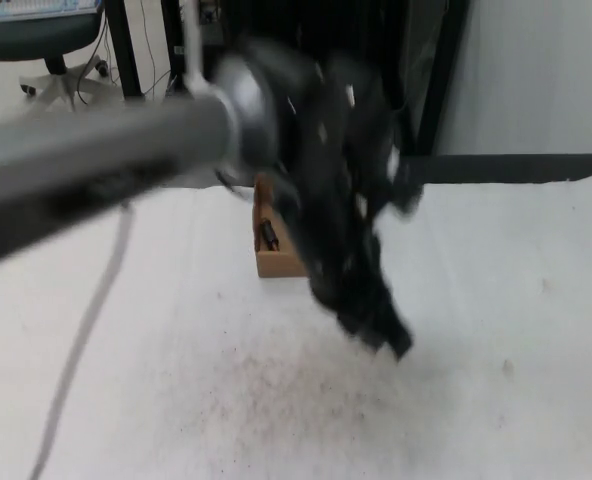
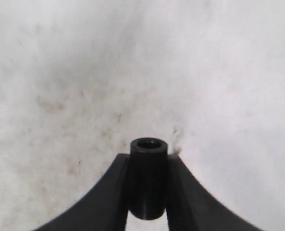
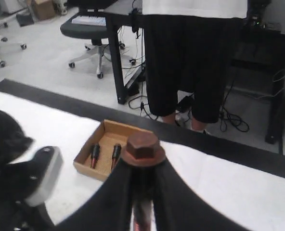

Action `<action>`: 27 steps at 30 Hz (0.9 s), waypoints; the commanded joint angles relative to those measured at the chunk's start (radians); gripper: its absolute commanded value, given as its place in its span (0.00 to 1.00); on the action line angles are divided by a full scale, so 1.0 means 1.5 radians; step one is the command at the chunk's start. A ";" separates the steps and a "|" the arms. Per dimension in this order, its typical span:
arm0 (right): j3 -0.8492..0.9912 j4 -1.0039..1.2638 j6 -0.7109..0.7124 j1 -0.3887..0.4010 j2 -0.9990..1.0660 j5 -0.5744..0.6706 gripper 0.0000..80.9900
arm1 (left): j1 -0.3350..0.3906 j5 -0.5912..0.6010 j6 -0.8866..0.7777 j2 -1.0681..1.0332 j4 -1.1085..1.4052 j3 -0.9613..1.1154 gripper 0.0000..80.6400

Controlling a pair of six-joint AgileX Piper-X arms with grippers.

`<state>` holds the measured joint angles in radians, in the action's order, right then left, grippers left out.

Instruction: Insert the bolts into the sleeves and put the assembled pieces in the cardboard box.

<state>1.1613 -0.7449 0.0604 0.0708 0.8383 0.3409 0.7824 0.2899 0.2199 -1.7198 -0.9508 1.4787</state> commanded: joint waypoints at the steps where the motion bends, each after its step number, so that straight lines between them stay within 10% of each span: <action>1: 0.003 0.063 -0.046 -0.016 -0.006 0.067 0.01 | 0.003 0.007 -0.021 0.092 0.032 0.005 0.00; 8: 0.003 0.195 -0.177 -0.003 -0.006 0.303 0.01 | 0.003 -0.034 -0.034 0.269 0.072 0.001 0.00; 18: 0.003 0.318 -0.244 0.120 -0.006 0.313 0.01 | 0.003 -0.126 -0.204 0.577 0.382 -0.353 0.00; 27: -0.013 0.366 -0.242 0.282 -0.001 0.224 0.01 | 0.003 0.085 -0.420 0.692 0.958 -0.728 0.00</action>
<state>1.1531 -0.2121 -0.3158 0.4501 0.8383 0.7213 0.7827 0.3242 -0.3570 -0.7012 0.2965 0.4387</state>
